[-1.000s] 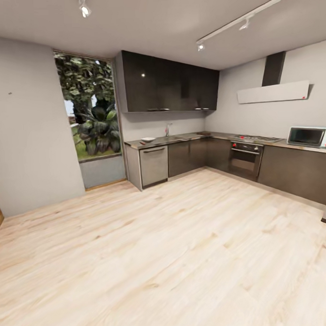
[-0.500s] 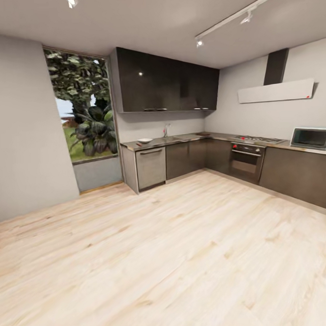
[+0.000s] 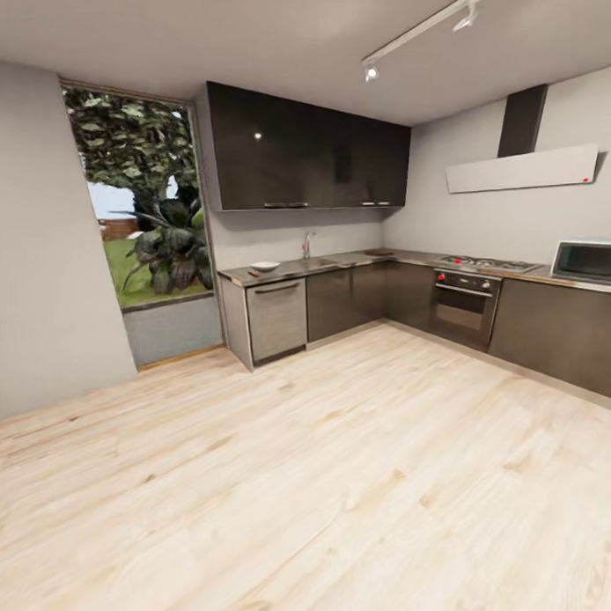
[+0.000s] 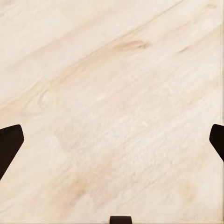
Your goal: In the kitchen, take the Vidalia onion out of the sink, dice it on the chopping board with the paring knife, put the diced onion into the bowl on the countertop, then place both the paring knife and the chopping board into the sink.
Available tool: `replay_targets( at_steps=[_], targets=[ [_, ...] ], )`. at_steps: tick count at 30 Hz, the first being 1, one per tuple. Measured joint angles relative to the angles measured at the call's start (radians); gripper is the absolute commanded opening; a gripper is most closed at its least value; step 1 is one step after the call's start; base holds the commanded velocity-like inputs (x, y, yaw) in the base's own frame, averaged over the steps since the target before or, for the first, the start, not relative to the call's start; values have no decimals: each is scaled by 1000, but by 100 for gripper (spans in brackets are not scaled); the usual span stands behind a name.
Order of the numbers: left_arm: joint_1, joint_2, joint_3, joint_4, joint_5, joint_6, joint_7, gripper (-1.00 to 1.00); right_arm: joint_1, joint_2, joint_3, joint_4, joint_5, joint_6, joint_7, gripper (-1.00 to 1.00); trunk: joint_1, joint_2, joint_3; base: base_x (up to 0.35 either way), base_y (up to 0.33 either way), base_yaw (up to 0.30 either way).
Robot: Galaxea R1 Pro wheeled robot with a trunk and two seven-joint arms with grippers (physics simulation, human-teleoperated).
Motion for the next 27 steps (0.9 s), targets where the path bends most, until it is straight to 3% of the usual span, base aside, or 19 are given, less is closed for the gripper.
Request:
replay_targets(
  at_steps=[27],
  targets=[
    [0, -3, -1, 1, -4, 0, 0, 100, 0, 3, 2, 1, 0, 0, 0, 100, 0, 0, 0, 322, -136, 0]
  ],
)
